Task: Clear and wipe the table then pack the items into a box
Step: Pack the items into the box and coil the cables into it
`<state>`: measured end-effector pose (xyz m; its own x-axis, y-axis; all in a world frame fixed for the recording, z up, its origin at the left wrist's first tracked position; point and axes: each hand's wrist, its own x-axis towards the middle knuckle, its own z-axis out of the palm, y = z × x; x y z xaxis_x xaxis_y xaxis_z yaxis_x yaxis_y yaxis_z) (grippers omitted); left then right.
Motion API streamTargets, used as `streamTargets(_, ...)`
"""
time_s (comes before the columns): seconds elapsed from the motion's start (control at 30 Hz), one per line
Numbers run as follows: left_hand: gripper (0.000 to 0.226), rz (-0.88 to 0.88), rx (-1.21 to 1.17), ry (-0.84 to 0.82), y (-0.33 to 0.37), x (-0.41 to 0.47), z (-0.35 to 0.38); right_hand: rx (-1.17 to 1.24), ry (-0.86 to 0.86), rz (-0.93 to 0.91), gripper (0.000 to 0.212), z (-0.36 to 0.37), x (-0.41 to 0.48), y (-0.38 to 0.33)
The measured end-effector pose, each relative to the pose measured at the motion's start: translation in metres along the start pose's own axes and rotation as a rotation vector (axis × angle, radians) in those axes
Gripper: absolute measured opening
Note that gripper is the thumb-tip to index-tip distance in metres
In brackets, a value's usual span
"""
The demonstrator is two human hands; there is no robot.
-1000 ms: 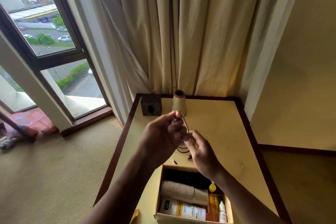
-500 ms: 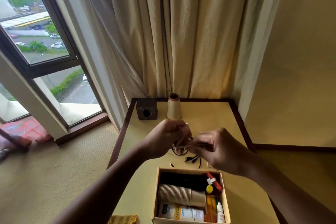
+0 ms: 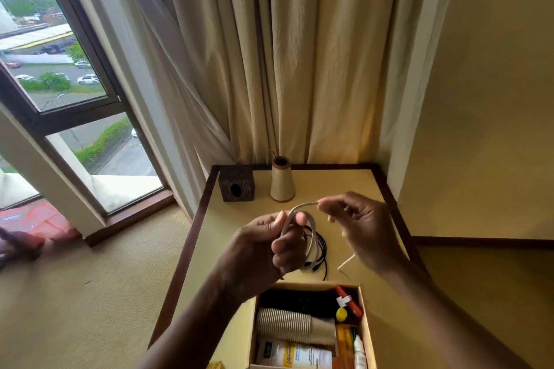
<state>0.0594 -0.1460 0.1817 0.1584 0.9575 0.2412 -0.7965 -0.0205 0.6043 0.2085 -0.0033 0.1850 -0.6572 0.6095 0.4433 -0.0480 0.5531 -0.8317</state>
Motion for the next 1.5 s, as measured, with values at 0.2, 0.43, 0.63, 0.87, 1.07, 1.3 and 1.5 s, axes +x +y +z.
streamTargets(0.2, 0.012, 0.33, 0.111, 0.172, 0.023, 0.022, 0.025, 0.084, -0.24, 0.218, 0.023, 0.031, -0.036, 0.012)
streamTargets(0.43, 0.017, 0.295, 1.708, 0.371, 0.04, 0.03, 0.015, -0.091, -0.229, 0.036, 0.028, 0.021, -0.026, -0.012)
streamTargets(0.63, 0.022, -0.04, 1.636, 0.315, 0.043, 0.023, 0.001, -0.324, -0.11, -0.321, 0.02, -0.007, -0.002, -0.028)
streamTargets(0.87, 0.033, -0.311, 0.8, 0.096, 0.047, 0.004, -0.003, -0.44, -0.171, -0.454, 0.023, -0.025, 0.014, -0.019)
streamTargets(1.07, 0.018, -0.03, 0.14, 0.026, 0.012, 0.004, 0.01, -0.277, -0.058, -0.222, 0.031, 0.011, -0.004, 0.003)
streamTargets(1.3, 0.024, 0.435, 0.422, 0.328, 0.018, 0.02, 0.033, -0.076, -0.279, 0.111, 0.033, 0.039, -0.041, 0.011)
streamTargets(1.5, 0.019, 0.397, 1.691, 0.43, 0.035, 0.031, 0.019, -0.126, -0.372, 0.107, 0.033, 0.029, -0.04, -0.012)
